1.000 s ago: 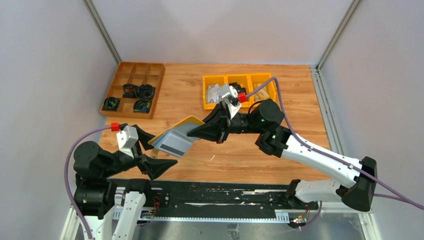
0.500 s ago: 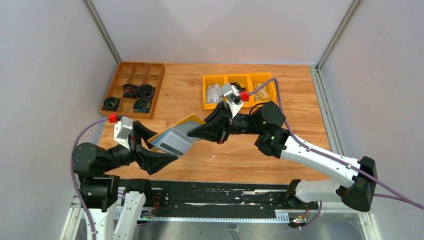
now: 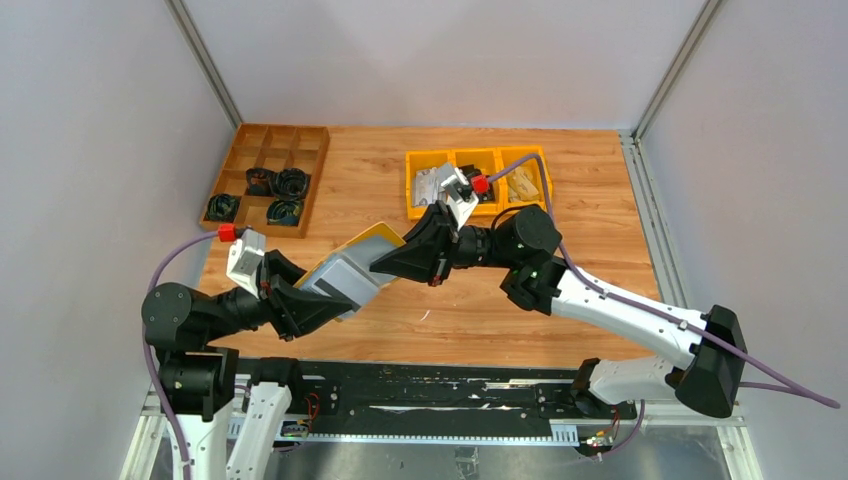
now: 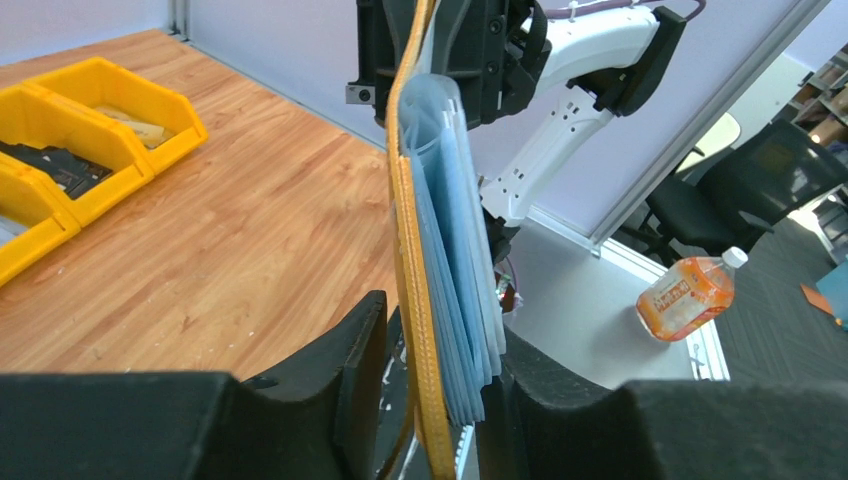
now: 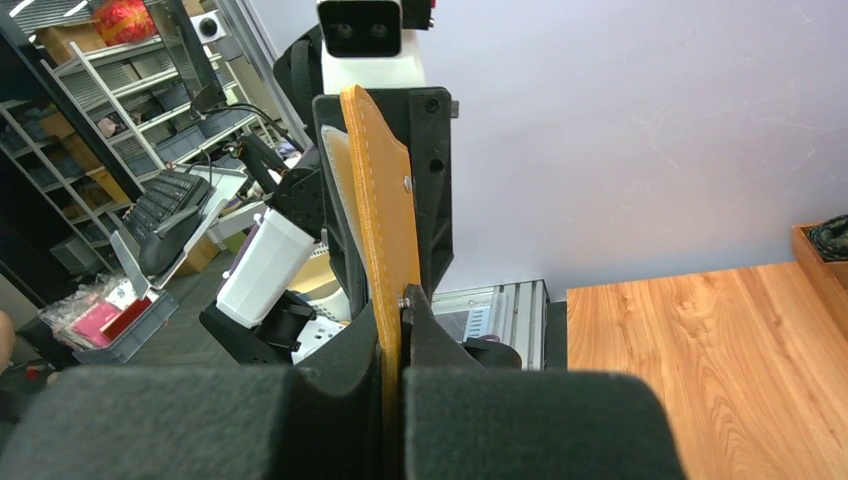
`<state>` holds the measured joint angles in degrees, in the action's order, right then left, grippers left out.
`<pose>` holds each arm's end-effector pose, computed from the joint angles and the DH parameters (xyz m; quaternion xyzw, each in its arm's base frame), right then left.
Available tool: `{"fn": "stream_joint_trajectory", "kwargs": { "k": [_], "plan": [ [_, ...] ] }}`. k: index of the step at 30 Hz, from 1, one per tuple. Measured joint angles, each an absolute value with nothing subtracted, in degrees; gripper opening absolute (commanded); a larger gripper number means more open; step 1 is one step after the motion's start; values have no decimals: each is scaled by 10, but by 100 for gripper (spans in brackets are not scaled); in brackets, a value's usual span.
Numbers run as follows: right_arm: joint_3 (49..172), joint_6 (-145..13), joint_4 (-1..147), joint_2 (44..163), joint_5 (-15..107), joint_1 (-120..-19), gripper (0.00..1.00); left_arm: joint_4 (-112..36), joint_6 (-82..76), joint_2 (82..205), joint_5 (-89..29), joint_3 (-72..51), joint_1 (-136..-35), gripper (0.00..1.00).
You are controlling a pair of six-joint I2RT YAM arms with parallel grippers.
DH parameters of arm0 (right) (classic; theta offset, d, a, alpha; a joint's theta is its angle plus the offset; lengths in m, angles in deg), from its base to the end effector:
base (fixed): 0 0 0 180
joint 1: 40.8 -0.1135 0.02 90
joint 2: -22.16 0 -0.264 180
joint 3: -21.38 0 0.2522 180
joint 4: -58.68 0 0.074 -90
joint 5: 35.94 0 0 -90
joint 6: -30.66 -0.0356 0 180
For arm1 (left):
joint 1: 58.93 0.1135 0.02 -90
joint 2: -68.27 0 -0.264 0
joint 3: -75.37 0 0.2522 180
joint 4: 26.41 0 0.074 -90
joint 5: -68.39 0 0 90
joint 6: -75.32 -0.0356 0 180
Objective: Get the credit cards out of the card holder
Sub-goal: Remove the credit card from the card holder.
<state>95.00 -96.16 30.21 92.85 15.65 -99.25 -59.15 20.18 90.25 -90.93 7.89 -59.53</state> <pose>0.1232 0.2430 0.4286 -0.3685 0.4001 0.7170 0.4360 0.0360 -0.0337 0.4113 0.2734 0.6215 -0.5338 0.5040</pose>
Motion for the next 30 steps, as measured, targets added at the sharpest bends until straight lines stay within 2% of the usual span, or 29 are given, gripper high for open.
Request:
{"fn": "stream_joint_trajectory", "kwargs": {
  "k": [5, 8, 12, 24, 30],
  "plan": [
    [943, -970, 305, 929, 171, -987, 28, -609, 185, 911, -910, 65, -595, 18],
    [948, -978, 333, 929, 173, -968, 38, -635, 163, 919, -899, 58, -595, 9],
    [969, -998, 365, 939, 166, -933, 51, -694, 124, 937, -868, 43, -595, 3],
    [1093, -929, 604, 953, 208, -897, 53, -859, 26, 1010, -738, 25, -595, 1],
    [1087, -960, 579, 972, 162, -897, 52, -888, 16, 1030, -711, 26, -595, 1]
  ]
}}
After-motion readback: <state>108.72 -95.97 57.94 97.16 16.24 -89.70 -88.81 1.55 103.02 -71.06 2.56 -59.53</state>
